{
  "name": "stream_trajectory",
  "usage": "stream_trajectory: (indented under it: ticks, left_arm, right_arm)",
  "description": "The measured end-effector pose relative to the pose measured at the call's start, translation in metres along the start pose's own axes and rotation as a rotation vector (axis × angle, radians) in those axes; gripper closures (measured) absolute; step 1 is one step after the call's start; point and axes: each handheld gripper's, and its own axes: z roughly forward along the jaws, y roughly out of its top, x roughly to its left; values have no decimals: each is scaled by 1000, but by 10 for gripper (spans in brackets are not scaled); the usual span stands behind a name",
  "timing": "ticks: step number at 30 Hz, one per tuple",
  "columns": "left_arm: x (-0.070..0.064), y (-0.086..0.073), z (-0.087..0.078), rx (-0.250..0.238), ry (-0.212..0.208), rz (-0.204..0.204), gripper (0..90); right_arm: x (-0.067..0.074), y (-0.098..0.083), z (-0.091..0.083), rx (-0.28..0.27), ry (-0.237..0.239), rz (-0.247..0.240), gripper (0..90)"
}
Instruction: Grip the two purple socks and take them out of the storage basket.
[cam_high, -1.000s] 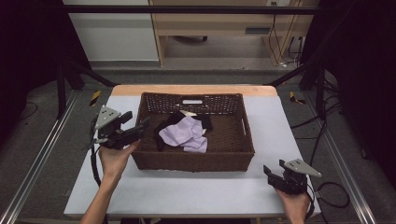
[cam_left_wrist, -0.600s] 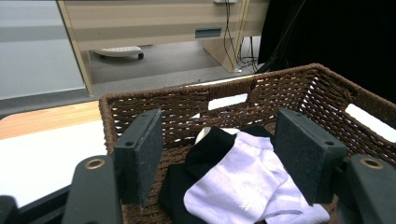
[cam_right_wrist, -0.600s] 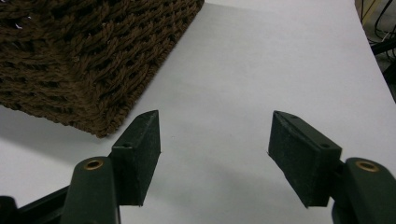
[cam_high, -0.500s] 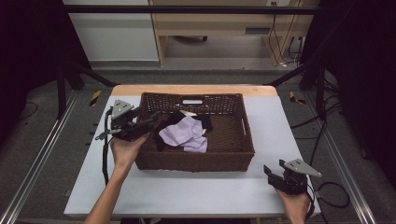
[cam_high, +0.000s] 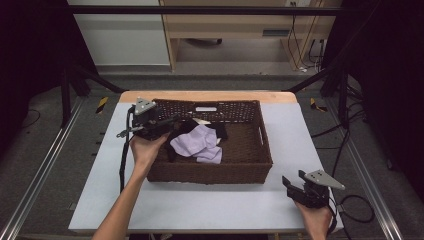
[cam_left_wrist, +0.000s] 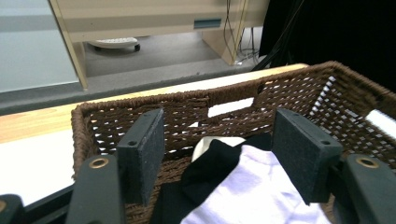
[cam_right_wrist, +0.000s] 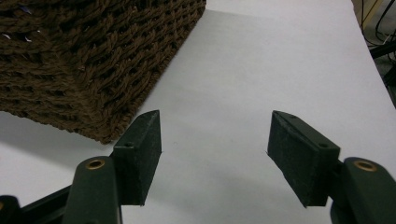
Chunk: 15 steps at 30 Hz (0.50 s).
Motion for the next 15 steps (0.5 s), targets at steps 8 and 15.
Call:
stream_trajectory:
  ticks: [8, 15]
  left_arm:
    - [-7, 0, 23, 18, 5, 30, 365]
    - [-8, -3, 44, 73, 13, 43, 392]
  right_arm:
    - [0, 0, 0, -2, 5, -2, 352]
    - [0, 0, 1, 1, 6, -1, 353]
